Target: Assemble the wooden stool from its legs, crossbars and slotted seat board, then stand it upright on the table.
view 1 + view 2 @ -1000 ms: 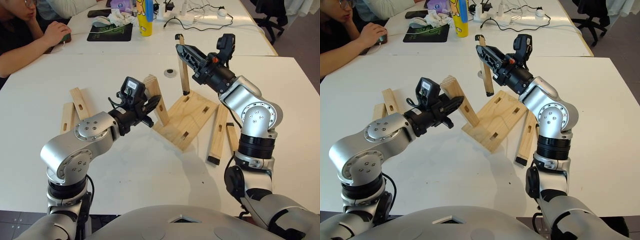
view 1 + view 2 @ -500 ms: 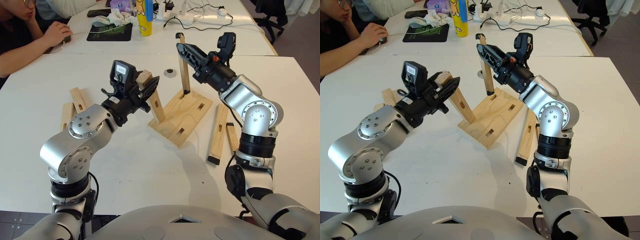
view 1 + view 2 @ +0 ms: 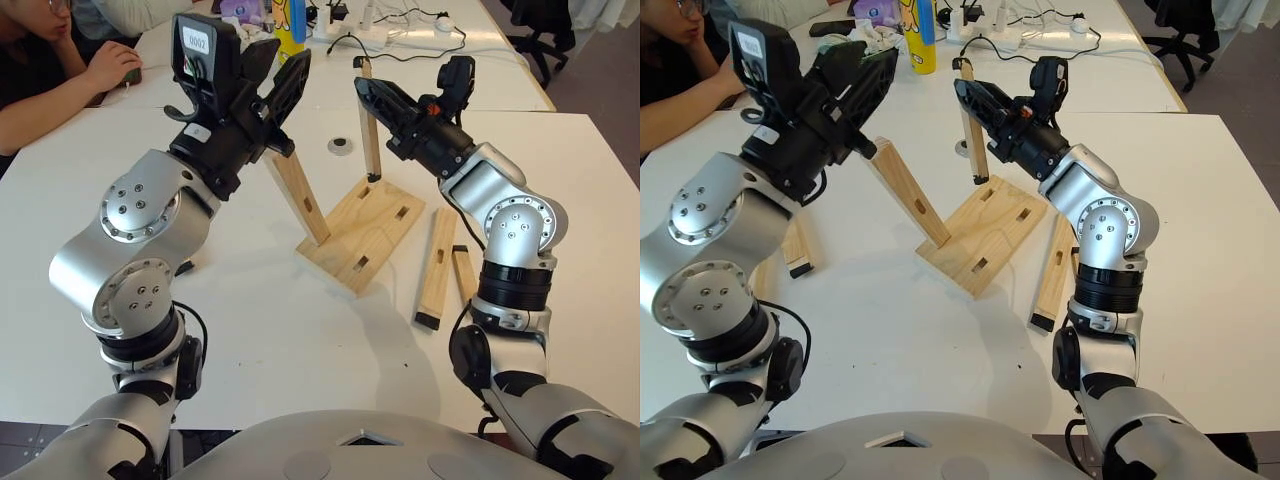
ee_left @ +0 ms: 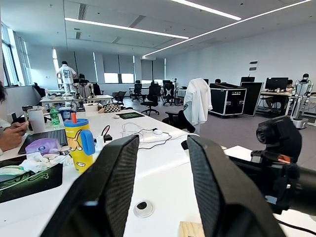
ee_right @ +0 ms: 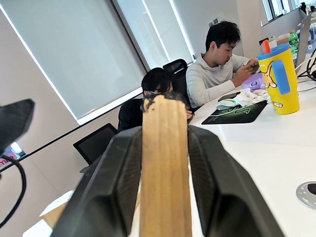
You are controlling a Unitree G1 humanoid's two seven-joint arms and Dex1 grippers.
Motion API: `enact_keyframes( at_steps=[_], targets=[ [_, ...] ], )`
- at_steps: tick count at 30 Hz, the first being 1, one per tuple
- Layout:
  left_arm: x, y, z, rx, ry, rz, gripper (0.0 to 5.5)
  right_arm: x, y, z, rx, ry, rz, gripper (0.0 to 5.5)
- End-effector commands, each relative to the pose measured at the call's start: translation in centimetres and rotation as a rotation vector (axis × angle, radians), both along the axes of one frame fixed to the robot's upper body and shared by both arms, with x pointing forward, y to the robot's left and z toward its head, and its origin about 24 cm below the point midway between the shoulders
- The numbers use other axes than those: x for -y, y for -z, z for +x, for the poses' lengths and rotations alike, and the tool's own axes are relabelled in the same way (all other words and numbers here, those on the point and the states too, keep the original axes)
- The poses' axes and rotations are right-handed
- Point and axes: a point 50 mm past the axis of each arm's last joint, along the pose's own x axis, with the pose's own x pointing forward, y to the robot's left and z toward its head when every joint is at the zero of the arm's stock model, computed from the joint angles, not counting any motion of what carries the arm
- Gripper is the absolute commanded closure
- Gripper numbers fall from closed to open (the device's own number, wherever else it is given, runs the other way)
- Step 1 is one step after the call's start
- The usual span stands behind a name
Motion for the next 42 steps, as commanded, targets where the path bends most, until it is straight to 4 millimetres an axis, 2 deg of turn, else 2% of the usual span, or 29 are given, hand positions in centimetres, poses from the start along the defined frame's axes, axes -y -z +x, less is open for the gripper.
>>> enact_keyframes(
  at_steps=[1,5,7,10,15,21,23,30,35,42],
  targets=[
    [-0.3,-0.6,0.5,-0.017,-0.015,0.035,3.7,0.6,-2.6,1.1,0.045,0.103,0.081,4.2],
    [0.3,-0.1,0.5,-0.109,0.074,0.081,3.7,0.5,-6.4,2.0,0.114,0.177,0.224,4.2],
    [0.9,-0.2,0.6,-0.142,0.125,0.045,3.7,-0.6,-8.4,1.9,0.163,0.139,0.257,4.2],
    [1.6,-1.0,1.0,-0.17,0.171,-0.029,3.7,-2.8,-9.7,1.5,0.197,0.053,0.246,4.2],
    [2.0,-1.8,1.5,-0.183,0.17,-0.059,3.7,-5.0,-9.6,0.6,0.239,-0.045,0.163,4.2],
    [2.1,-1.3,1.6,-0.218,0.151,-0.067,3.7,-5.4,-9.4,0.4,0.264,-0.058,0.132,4.2],
    [2.1,-1.1,1.7,-0.223,0.146,-0.065,3.95,-5.5,-9.5,0.4,0.272,-0.059,0.129,4.2],
    [2.0,-1.1,1.7,-0.227,0.135,-0.083,4.9,-5.5,-9.5,0.3,0.282,-0.059,0.125,4.2],
    [1.8,-1.2,1.9,-0.226,0.118,-0.1,4.98,-5.5,-9.4,0.3,0.273,-0.064,0.123,4.2],
    [1.6,-1.2,1.7,-0.2,0.118,-0.035,4.98,-3.9,-9.8,0.4,0.225,-0.11,0.132,4.2]
  ],
)
